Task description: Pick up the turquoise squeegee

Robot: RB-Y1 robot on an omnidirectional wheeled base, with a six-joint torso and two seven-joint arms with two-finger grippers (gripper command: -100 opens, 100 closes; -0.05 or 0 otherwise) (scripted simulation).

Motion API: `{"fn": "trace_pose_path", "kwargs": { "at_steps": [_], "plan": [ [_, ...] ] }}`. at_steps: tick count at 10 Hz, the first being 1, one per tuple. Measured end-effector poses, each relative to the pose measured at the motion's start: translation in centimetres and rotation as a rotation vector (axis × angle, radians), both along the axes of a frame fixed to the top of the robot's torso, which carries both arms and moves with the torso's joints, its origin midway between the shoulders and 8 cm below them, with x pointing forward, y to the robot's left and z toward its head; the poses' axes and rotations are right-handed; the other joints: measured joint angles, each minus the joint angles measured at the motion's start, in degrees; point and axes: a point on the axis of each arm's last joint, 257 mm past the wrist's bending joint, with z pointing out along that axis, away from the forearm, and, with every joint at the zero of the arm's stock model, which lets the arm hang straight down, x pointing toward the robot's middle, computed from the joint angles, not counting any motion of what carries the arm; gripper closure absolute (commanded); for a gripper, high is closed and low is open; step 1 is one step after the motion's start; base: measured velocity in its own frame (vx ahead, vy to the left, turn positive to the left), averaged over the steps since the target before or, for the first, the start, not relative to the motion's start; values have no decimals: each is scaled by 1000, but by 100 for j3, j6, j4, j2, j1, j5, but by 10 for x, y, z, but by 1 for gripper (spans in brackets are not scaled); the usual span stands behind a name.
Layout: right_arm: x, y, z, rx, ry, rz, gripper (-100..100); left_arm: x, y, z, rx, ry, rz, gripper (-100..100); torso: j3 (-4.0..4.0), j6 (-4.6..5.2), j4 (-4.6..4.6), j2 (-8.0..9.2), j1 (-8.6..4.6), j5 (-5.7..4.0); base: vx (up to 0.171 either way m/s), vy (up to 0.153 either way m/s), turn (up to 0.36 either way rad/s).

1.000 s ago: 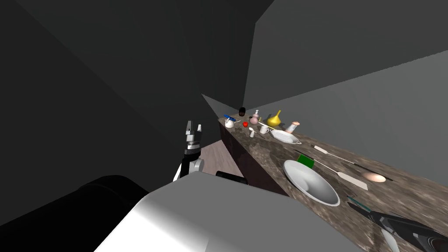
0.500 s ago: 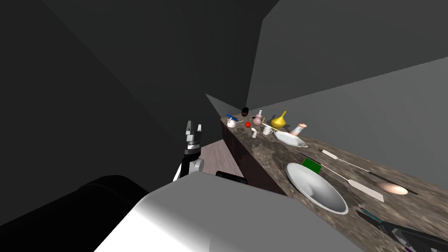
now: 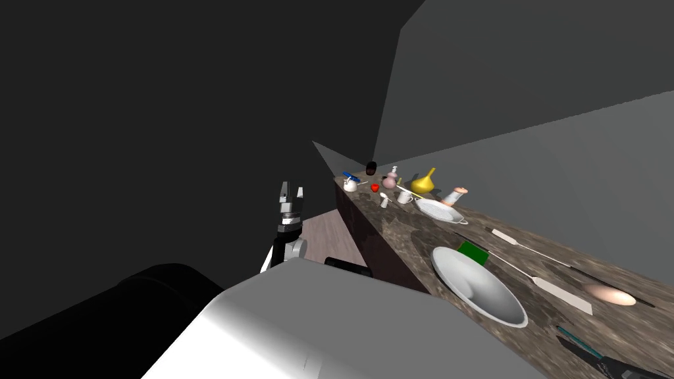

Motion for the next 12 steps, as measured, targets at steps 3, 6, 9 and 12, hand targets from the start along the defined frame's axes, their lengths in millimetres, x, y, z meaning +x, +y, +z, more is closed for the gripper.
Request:
{"fn": "trace_pose_path", "kwargs": {
  "at_steps": [3, 6, 9, 12],
  "plan": [
    [-1, 0, 0, -6, 7, 9, 100, 0, 0, 0, 0, 0, 0, 0, 5, 12, 9, 1, -2, -6, -1, 0, 3],
    [0, 0, 0, -6, 7, 11, 100, 0, 0, 0, 0, 0, 0, 0, 8, 15, 11, 6, -2, -6, 13, 7, -81],
    [5, 0, -9, 8, 18, 48, 100, 0, 0, 0, 0, 0, 0, 0, 4, 38, 5, 3, 15, -13, 36, 45, -187],
    [29, 1, -6, 9, -8, 72, 100, 0, 0, 0, 0, 0, 0, 0, 8, 26, 8, 8, -9, -26, 9, 10, -71]
  ]
}}
